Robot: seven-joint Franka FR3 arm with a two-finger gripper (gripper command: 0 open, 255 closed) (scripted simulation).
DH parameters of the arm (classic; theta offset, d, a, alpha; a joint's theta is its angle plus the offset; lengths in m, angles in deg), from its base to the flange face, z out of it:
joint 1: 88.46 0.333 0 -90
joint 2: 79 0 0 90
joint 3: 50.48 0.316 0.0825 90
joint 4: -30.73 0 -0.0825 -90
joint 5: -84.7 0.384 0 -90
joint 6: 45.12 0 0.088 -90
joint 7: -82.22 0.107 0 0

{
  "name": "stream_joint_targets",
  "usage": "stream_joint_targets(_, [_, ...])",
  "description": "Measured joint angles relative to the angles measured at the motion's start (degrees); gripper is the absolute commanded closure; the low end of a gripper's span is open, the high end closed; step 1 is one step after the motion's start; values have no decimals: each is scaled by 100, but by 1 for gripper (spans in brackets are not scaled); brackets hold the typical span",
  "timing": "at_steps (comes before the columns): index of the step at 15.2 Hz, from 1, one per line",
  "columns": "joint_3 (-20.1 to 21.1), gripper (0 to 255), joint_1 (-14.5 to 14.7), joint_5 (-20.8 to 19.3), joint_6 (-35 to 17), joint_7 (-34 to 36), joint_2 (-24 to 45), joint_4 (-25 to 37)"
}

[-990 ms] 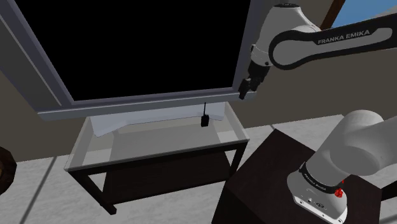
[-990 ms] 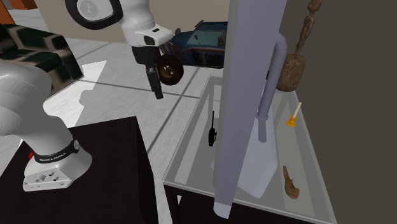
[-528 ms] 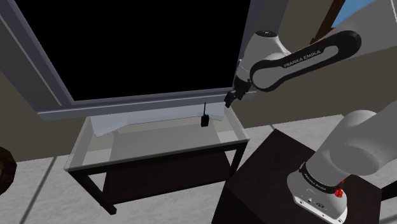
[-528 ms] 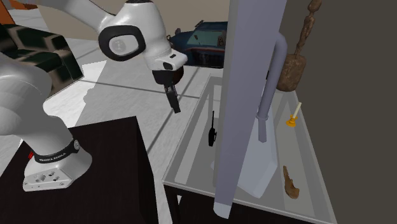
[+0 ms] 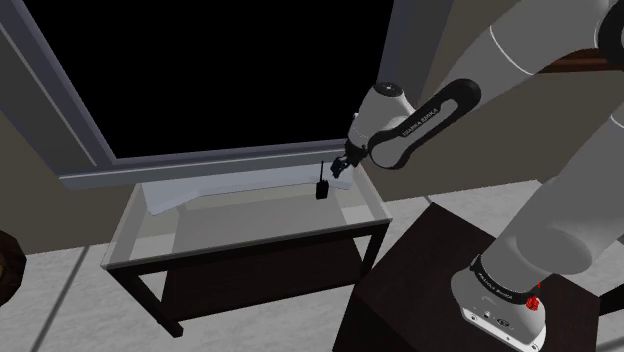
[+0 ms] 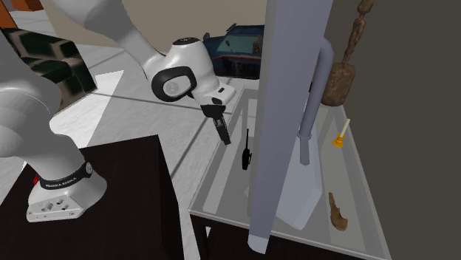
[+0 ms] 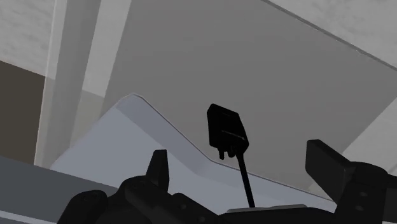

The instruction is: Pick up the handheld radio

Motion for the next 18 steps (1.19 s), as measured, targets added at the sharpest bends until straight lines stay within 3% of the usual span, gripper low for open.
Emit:
stream_joint_targets(3, [-150, 0, 64, -639, -535, 618, 770, 414])
stream_joint_targets(6, [-523, 0, 375, -1173, -967, 1195, 1556, 959])
stream_joint_targets(10, [-981, 0, 798, -1449, -1430, 1612, 2289, 1407])
stream_joint_targets(16, [-1251, 0, 1053, -1488, -1804, 1768, 2853, 1625])
stream_joint_targets(17, [-1266, 255, 1064, -1490, -1830, 1773, 2883, 1630])
stream_joint_targets(18, [-1274, 255, 1070, -1490, -1844, 1776, 2900, 1635])
